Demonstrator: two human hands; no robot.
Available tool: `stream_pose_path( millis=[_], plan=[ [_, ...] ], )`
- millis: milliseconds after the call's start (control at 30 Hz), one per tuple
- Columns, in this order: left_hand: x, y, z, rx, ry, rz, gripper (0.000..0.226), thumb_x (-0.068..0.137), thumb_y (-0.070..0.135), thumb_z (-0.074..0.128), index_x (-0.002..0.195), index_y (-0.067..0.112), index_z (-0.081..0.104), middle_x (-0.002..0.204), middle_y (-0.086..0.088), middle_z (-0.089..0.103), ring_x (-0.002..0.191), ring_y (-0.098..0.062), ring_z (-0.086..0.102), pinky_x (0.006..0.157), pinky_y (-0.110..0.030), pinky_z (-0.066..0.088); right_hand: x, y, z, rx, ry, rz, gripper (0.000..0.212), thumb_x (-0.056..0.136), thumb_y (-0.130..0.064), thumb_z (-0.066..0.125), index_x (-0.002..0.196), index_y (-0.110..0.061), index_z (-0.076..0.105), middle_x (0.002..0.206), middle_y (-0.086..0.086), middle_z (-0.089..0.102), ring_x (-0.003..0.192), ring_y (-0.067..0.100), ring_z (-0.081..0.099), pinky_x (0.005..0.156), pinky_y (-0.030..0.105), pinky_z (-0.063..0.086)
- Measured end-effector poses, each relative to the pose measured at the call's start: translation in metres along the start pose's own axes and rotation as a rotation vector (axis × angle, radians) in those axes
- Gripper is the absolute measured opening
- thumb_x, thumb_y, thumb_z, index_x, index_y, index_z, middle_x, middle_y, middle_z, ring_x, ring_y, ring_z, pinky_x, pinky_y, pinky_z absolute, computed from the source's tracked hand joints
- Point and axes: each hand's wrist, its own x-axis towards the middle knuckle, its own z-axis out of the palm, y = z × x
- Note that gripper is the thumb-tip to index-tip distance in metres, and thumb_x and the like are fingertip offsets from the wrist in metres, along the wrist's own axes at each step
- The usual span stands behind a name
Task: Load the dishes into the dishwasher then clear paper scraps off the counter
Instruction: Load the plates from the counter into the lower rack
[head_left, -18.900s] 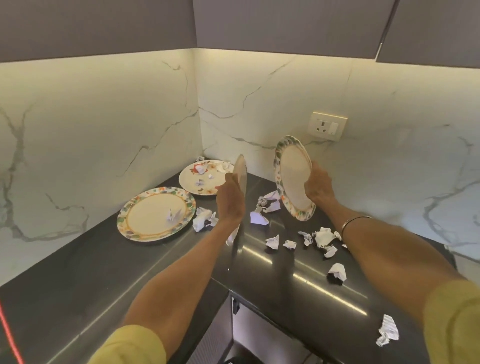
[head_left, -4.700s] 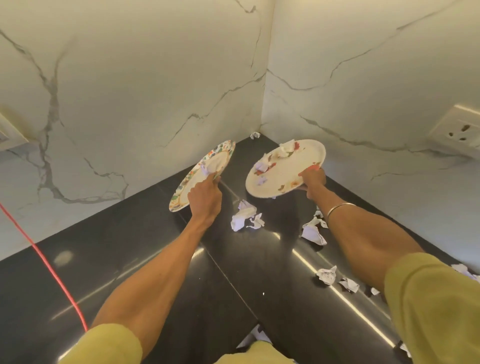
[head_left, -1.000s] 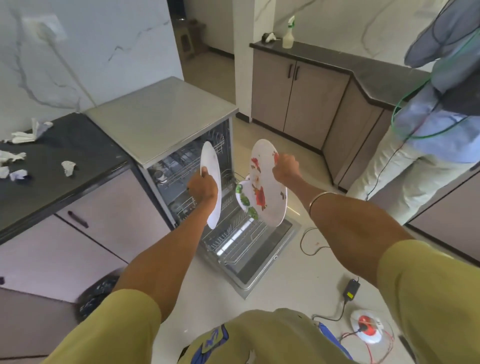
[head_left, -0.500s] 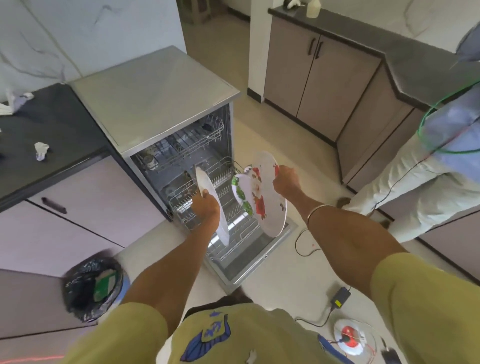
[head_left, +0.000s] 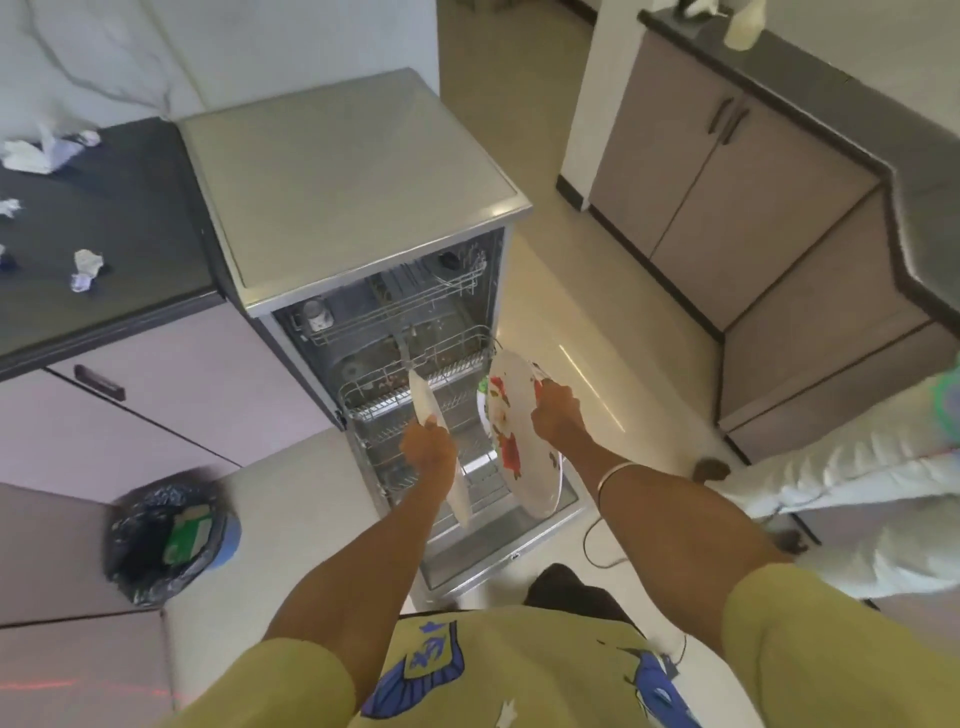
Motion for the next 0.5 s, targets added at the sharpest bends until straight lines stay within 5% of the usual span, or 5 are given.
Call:
stream_pose_path(
  millis=[100, 333, 500],
  plan=[
    [0.003, 0.002, 0.017, -0.081, 0.039, -0.058, 0.038, 0.104, 0.025, 0.047, 0.127, -0.004, 0.057, 0.128, -0.02, 0.062, 0.115, -0.038, 0.061, 0.098, -0.051, 0.049, 0.028, 0.006, -0.002, -0.023, -0.034, -0.033, 0.025, 0.094, -0.004, 0.051, 0.118, -0.008, 0.055, 0.093, 0.004, 0.056, 0.074, 0.016, 0.048, 0.065, 0.028, 0.044],
    [0.0, 0.016, 0.069, -0.128, 0.108, -0.138, 0.035, 0.103, 0.021, 0.049, 0.123, -0.006, 0.058, 0.122, -0.02, 0.063, 0.113, -0.036, 0.062, 0.097, -0.046, 0.049, 0.102, 0.03, -0.006, -0.028, -0.16, -0.119, 0.035, 0.092, -0.005, 0.057, 0.127, -0.002, 0.055, 0.117, 0.015, 0.062, 0.109, 0.034, 0.06, 0.092, 0.041, 0.051],
    [0.005, 0.023, 0.116, -0.141, 0.198, -0.209, 0.034, 0.104, 0.023, 0.046, 0.118, -0.005, 0.058, 0.109, -0.012, 0.062, 0.099, -0.029, 0.06, 0.092, -0.045, 0.051, 0.144, 0.052, -0.009, 0.052, -0.265, -0.018, 0.036, 0.091, -0.007, 0.061, 0.126, -0.001, 0.054, 0.122, 0.017, 0.062, 0.112, 0.036, 0.06, 0.096, 0.044, 0.049]
  ],
)
